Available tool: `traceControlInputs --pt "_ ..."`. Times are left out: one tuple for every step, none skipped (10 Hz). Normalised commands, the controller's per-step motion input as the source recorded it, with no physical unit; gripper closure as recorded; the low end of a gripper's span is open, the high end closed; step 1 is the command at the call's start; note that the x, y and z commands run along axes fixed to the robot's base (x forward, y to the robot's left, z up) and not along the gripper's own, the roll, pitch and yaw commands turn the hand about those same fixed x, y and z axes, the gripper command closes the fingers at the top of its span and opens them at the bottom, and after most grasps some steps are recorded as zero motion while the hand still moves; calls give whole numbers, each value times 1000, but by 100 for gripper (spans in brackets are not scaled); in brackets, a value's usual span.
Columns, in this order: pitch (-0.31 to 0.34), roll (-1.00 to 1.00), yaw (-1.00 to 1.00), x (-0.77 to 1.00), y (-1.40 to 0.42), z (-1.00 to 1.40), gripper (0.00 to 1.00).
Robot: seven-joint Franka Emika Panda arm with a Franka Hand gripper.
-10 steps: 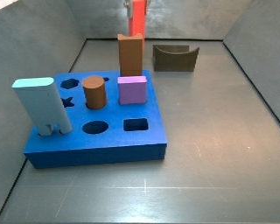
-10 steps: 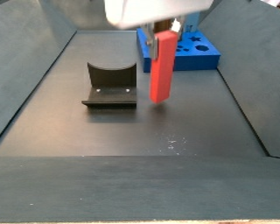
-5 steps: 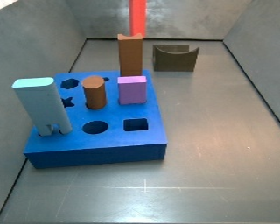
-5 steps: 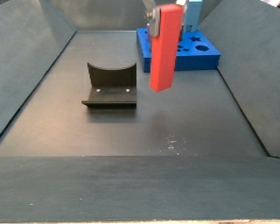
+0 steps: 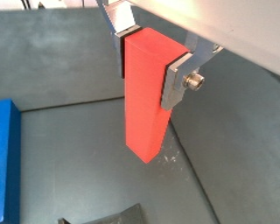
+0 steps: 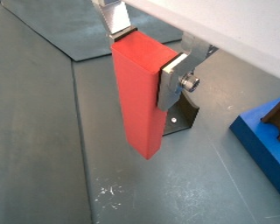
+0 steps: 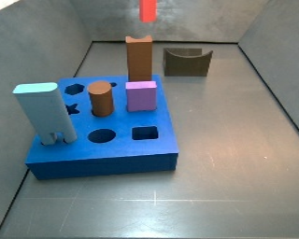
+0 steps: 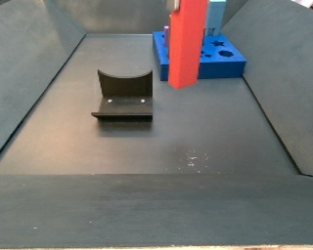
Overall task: Pick up the rectangle object. Move up. Move to above the board. Insert the rectangle object.
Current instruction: Move to above the board.
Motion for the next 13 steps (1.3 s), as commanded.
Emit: traceControlInputs --pt "86 36 -26 9 50 500 100" --pt "84 36 -27 9 40 408 100" --pt "84 31 -27 6 27 218 100" --pt "32 -110 -1000 -14 -1000 150 100" --pt "28 -113 -1000 -15 -1000 141 100" --pt "24 -122 -1000 -20 -1000 145 100" --pt "31 -165 -1000 -23 -1000 141 100" --pt "44 -176 -1000 -21 -1000 141 100" --pt "73 -179 -967 -21 -1000 147 100" --pt "74 -179 -717 -22 -1000 149 100" --pt "67 -134 -398 -19 -1000 155 100" --pt "68 -115 -284 -18 -1000 155 100" --pt "69 -71 -90 -16 -1000 165 100"
